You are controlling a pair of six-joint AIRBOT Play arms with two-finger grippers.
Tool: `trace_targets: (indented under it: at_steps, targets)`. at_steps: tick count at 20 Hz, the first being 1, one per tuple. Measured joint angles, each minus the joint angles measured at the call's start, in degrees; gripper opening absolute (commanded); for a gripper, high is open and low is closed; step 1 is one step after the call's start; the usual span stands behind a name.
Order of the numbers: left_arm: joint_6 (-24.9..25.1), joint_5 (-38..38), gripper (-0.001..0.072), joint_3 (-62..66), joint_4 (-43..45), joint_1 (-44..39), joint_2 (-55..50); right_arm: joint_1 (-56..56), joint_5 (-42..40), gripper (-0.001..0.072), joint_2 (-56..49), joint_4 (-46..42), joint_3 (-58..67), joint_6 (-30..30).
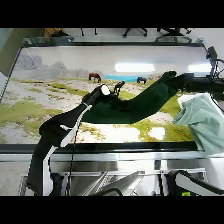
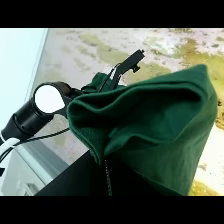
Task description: Fold the shirts.
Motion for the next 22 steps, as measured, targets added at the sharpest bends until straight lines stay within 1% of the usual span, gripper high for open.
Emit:
trace_targets:
  at_steps: [3,5,7,9,12,15,17,18,20,21,22]
  targets:
    - [1.9,-7.5,0.0016,5.5,-3.4,2.6,1.6,0.0,0.8,0.0017,0.7,0.2,0.0,1.1]
    - [2.7,-13.2,0.0016,9.3,-5.2,6.2,5.6,0.2,0.9,0.0017,0.7,1.5,0.0,1.6]
    - [4.2,-17.6,0.0016,10.9,-8.9,11.2,12.1,1.3,0.6,0.0017,0.5,3.4,0.0,1.7]
    - [6.7,-20.3,0.0016,9.7,-15.6,17.1,20.5,4.1,-2.5,0.0017,0.0,4.6,0.0,1.4]
    - [10.9,-23.5,0.0016,6.2,-24.9,26.5,33.0,13.1,-10.7,0.0017,-1.3,5.6,0.0,-1.0]
    - [13.5,-26.5,0.0016,2.9,-30.1,35.4,43.6,27.7,-23.9,0.0017,-4.6,6.2,0.0,-5.0]
    - [14.8,-27.5,0.0017,0.2,-32.0,40.5,49.4,39.1,-35.8,0.0021,-8.8,8.7,0.0,-10.0]
    - [15.5,-27.7,0.0016,-1.5,-32.5,42.5,51.9,44.5,-42.4,0.0059,-11.3,10.6,0.0,-13.8]
    - [16.8,-27.6,0.0016,-5.5,-33.2,45.9,56.4,55.1,-58.2,0.0547,-17.9,15.4,1.1,-24.1]
    - [17.4,-27.3,0.0016,-7.6,-33.5,47.2,58.3,59.2,-65.7,0.0573,-21.5,17.0,2.3,-28.5]
    - [18.0,-27.0,0.0017,-9.9,-33.8,48.1,60.1,62.3,-71.8,0.0571,-24.8,18.3,3.6,-31.7]
